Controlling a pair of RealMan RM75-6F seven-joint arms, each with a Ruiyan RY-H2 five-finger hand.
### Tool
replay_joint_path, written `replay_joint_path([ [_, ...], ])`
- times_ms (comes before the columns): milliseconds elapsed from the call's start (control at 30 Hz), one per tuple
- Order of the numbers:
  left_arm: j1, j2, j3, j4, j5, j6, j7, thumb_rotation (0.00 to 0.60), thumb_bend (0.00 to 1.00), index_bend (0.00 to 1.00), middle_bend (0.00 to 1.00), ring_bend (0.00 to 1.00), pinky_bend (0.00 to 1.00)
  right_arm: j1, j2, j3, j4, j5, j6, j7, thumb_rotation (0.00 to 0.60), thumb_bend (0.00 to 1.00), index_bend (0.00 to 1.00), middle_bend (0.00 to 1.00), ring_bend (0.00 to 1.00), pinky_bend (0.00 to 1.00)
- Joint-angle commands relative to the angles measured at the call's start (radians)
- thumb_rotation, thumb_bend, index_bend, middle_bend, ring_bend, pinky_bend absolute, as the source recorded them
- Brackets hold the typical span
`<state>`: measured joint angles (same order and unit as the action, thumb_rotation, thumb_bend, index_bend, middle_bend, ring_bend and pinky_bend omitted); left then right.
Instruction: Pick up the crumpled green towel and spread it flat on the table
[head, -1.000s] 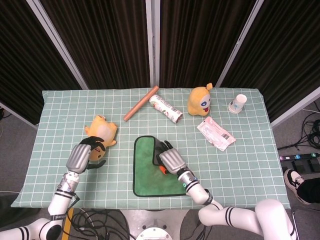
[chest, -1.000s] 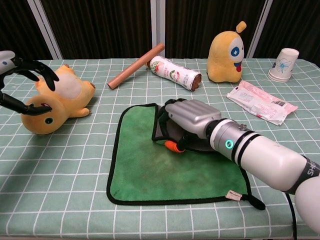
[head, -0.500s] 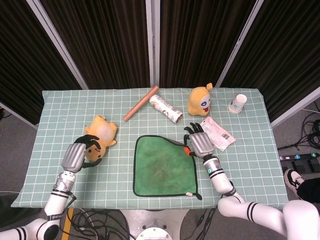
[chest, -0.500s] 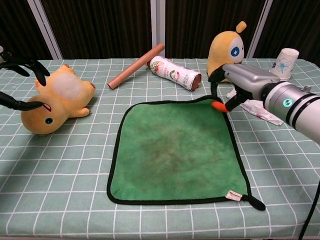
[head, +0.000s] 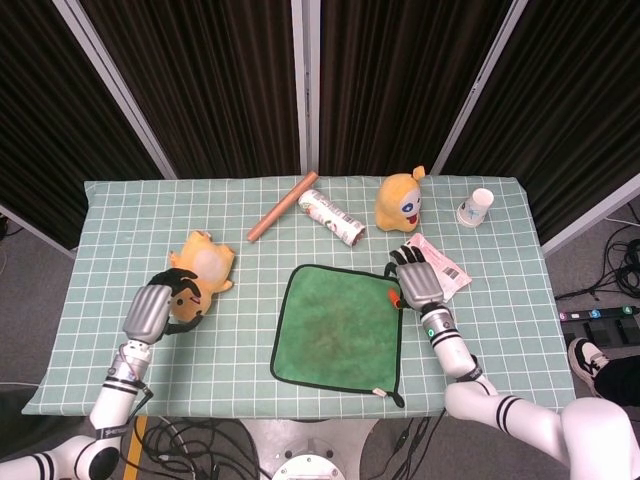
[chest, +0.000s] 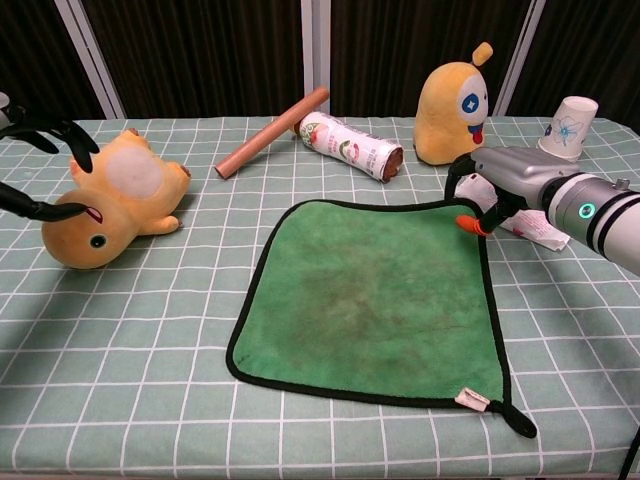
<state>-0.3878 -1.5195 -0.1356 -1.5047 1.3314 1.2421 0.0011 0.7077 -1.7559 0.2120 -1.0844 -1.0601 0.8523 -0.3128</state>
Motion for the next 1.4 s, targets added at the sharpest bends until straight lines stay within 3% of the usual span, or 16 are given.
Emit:
replay_joint_path([
  [33,0.003,0.002,-0.001,0.004,0.000,0.005,0.001,0.600,0.25,0.52,0.39,0.24,0.24,-0.001,0.020,-0.003,-0.026,-0.002,0.008,-0.013,0.422,0.06,0.00,0.02,0.00,0.00],
  [100,0.005,0.003,-0.005,0.009,-0.003,0.010,0.001,0.600,0.25,0.52,0.39,0.24,0.24,-0.009,0.043,-0.004,-0.055,-0.011,0.028,-0.013,0.401,0.00,0.00,0.00,0.00,0.00],
  [300,0.009,0.002,-0.038,0.035,-0.023,0.041,0.007,0.600,0.25,0.52,0.39,0.24,0.24,-0.041,0.134,-0.005,-0.172,-0.047,0.089,0.001,0.386,0.00,0.00,0.00,0.00,0.00],
  [467,0.020,0.022,-0.056,0.044,-0.046,0.053,-0.003,0.600,0.25,0.52,0.39,0.24,0.24,-0.081,0.210,-0.022,-0.252,-0.089,0.141,0.033,0.443,0.01,0.02,0.02,0.00,0.00],
  [600,0.037,0.042,-0.058,0.064,-0.058,0.072,0.016,0.600,0.25,0.51,0.39,0.24,0.24,-0.144,0.289,-0.039,-0.317,-0.132,0.224,0.082,0.506,0.11,0.15,0.07,0.00,0.00],
  [800,0.074,0.091,-0.051,0.068,-0.080,0.095,0.037,0.600,0.25,0.47,0.38,0.24,0.23,-0.246,0.430,-0.084,-0.413,-0.201,0.322,0.173,0.520,0.15,0.15,0.09,0.00,0.00],
  [1133,0.153,0.163,-0.031,0.012,-0.095,0.165,0.056,0.600,0.25,0.44,0.37,0.24,0.23,-0.401,0.530,-0.142,-0.415,-0.281,0.478,0.329,0.517,0.15,0.14,0.08,0.00,0.00],
  [1400,0.227,0.210,0.038,-0.071,-0.045,0.231,0.103,0.600,0.25,0.44,0.37,0.24,0.23,-0.521,0.578,-0.198,-0.425,-0.349,0.600,0.396,0.523,0.15,0.14,0.08,0.00,0.00],
])
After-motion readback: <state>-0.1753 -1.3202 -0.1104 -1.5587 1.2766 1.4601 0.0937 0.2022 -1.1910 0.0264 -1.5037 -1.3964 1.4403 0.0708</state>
